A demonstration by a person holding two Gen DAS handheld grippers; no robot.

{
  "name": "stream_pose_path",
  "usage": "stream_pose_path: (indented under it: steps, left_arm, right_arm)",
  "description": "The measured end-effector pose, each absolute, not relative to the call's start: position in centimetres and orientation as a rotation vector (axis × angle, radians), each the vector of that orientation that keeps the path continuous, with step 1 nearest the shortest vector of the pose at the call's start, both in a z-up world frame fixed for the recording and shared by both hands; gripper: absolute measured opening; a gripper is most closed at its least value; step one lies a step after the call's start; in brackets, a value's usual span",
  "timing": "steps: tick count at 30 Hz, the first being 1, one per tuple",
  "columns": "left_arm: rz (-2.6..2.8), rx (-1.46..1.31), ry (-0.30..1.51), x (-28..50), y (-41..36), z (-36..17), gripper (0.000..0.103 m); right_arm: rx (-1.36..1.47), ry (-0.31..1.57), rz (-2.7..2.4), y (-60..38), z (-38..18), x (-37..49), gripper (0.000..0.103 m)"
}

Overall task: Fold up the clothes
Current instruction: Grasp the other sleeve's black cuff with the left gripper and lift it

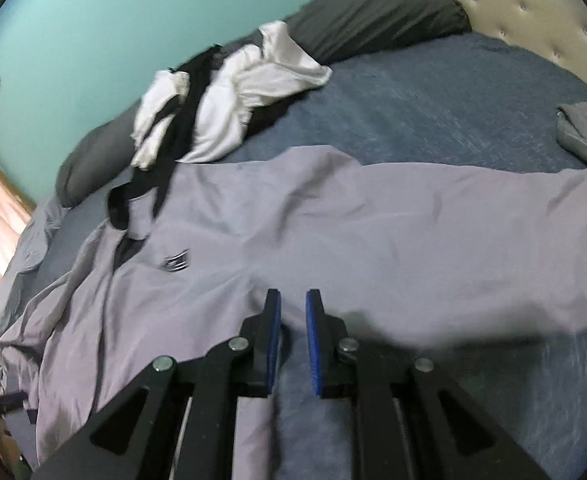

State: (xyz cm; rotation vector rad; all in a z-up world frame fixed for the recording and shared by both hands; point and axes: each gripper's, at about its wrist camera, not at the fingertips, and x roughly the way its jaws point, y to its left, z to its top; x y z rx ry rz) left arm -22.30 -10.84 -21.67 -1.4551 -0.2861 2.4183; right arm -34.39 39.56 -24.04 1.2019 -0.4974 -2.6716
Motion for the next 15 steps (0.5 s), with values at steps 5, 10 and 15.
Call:
stream_pose_path:
  steps: [5, 10, 15]
  left_arm:
    - [2.566, -1.519, -0.308, -21.5, -17.4, -21.6, 0.056]
    - [2.648, -1.599, -0.352, -20.7, -22.2, -22.5, 0.056]
    - [2.721, -1.675, -0.420, -19.9, -26.8, -23.5, 0.061]
  right_arm:
    - [1.144, -0.546, -2.637, 36.8, -24.1, -30.4, 0.012]
    - [1.092, -0.609, -2.634, 35.3, -24.0, -27.1, 0.012]
    - [1.020, -0.660, -2.612, 34.3, -23.8, -24.8, 0.012]
